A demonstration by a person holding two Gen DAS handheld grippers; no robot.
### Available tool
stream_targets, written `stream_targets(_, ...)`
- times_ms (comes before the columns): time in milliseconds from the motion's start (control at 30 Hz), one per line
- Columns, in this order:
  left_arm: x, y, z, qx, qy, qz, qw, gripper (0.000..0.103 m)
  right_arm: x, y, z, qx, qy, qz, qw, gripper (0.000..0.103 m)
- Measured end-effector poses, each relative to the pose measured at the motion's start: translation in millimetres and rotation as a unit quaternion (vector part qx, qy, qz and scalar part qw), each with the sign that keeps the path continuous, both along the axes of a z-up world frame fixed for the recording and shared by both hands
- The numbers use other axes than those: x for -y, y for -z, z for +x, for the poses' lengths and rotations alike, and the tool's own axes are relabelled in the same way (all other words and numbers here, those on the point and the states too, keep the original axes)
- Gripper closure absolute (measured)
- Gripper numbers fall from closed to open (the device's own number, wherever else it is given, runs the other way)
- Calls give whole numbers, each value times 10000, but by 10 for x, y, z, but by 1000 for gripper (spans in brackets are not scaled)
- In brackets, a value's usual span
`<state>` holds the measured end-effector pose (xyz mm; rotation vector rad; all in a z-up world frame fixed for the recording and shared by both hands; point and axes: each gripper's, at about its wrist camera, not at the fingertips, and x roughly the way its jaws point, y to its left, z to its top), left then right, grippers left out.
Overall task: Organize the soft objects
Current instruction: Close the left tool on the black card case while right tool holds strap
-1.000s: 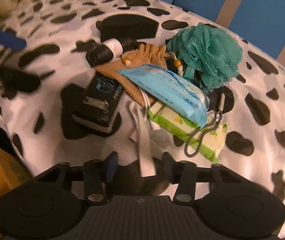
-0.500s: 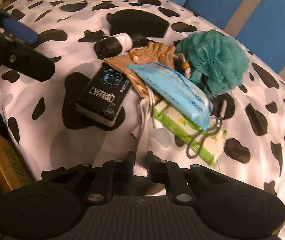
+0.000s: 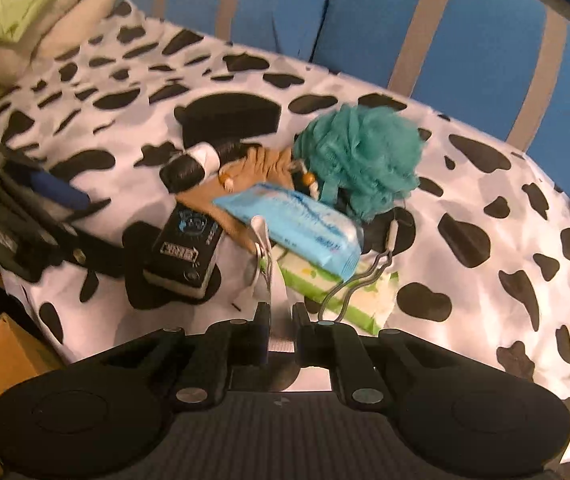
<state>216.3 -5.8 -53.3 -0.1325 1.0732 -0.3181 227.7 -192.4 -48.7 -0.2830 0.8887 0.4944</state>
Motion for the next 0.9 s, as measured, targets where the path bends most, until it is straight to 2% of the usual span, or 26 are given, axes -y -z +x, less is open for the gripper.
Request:
stream_targets(133, 71, 37, 28, -22, 24, -74, 10000, 0, 54, -60, -32, 79, 21, 57, 10000, 90)
stream_targets(267, 155, 67, 63, 14, -19, 10, 10000, 0, 128, -90, -47, 126, 108, 61, 9998, 90)
stream_targets(467, 309, 152, 144, 86, -81, 340, 9994, 2, 272, -94, -54, 122, 293, 83, 9995, 90)
stream_targets(500, 334, 166, 159, 82, -97, 408, 9991, 4, 297, -99, -60, 128, 317, 93, 9994, 90)
stream_targets(533, 354, 182, 176, 62, -121, 471, 9988, 13, 322, -106, -68, 139, 333, 102, 9993, 90)
stream_targets(567, 366, 201, 195, 19, -131, 516, 9986, 17, 344, -114, -76, 149, 349, 111, 9992, 90)
stream_targets(733, 455, 311, 258, -120, -196, 703, 9973, 18, 445, -149, -114, 192, 424, 143, 9988, 90)
stream_targets(900, 552, 389, 319, -55, -210, 1016, 9946, 24, 505, -180, -144, 230, 470, 176, 9985, 89)
